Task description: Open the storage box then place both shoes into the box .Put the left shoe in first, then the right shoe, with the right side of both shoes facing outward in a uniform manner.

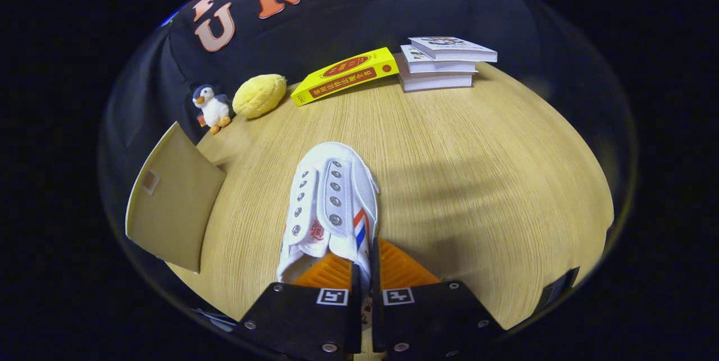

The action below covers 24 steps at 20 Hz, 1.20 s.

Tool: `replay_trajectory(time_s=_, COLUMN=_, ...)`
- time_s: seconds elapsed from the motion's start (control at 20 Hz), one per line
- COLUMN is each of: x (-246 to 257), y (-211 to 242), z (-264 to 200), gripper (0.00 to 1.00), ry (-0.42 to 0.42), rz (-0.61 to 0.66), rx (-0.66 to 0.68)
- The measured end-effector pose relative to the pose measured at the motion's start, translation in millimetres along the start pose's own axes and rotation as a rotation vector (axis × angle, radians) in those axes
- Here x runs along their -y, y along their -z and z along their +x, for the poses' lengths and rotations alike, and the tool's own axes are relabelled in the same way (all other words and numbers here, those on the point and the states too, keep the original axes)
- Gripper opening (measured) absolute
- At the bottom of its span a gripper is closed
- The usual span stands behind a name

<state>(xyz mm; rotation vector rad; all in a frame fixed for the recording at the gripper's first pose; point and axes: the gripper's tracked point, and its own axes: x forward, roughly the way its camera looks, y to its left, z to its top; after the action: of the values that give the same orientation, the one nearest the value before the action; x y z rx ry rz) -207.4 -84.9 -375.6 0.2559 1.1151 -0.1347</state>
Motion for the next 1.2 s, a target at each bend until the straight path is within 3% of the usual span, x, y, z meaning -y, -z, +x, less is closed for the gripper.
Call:
replay_trajectory(time_s=0.05, x=-2.8, y=-4.3, z=-3.2, gripper=0.04, ry=0.009, rz=0.006, rx=0.006)
replay_trajectory(time_s=0.3, x=-42.2, y=-35.9, z=-29.5, gripper=0.01, ry=-0.055, rz=0.103, rx=0.050)
replay_trajectory(time_s=0.6, x=-80.0, y=-43.7, z=-32.4, gripper=0.01, ry=-0.042, rz=0.034, rx=0.053)
replay_trajectory(time_s=1.2, x=-231.3, y=-136.8, z=-121.6, gripper=0.00, ry=-0.227, rz=0.054, rx=0.253)
